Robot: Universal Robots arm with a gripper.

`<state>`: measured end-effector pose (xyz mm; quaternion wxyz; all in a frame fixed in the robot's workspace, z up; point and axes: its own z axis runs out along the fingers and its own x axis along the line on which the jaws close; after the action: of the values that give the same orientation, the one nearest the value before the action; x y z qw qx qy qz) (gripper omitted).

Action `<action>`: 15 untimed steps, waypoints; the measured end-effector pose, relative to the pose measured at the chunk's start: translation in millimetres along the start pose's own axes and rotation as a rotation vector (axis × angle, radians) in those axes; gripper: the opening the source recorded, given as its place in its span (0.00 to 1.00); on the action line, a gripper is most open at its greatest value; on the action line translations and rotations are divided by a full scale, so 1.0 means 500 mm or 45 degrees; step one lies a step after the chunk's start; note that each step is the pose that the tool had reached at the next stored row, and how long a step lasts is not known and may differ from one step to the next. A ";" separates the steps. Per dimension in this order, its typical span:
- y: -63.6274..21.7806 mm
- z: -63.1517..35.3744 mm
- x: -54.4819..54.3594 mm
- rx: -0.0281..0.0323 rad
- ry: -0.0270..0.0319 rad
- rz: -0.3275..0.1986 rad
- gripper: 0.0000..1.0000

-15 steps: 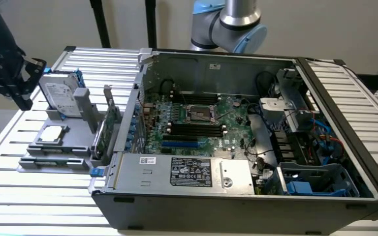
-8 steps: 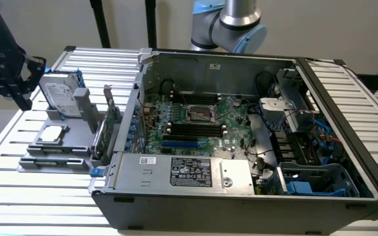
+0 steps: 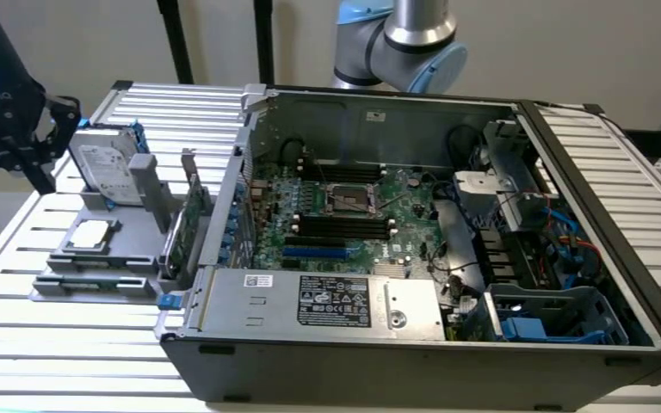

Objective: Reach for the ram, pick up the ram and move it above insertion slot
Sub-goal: 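Pick up the ram and move it above insertion slot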

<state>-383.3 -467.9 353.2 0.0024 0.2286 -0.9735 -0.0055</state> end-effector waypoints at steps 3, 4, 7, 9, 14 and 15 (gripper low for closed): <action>0.000 0.001 0.000 0.0001 0.0008 -0.070 0.11; 0.000 0.001 0.000 0.0001 0.0010 -0.093 0.11; 0.000 0.002 0.000 0.0003 0.0020 -0.163 0.11; 0.000 0.002 0.000 0.0003 0.0024 -0.209 0.11; 0.000 0.004 0.000 0.0006 0.0038 -0.326 0.11; 0.000 0.004 0.000 0.0007 0.0041 -0.348 0.11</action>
<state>-383.3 -468.0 351.2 0.0031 0.3593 -0.9332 -0.0051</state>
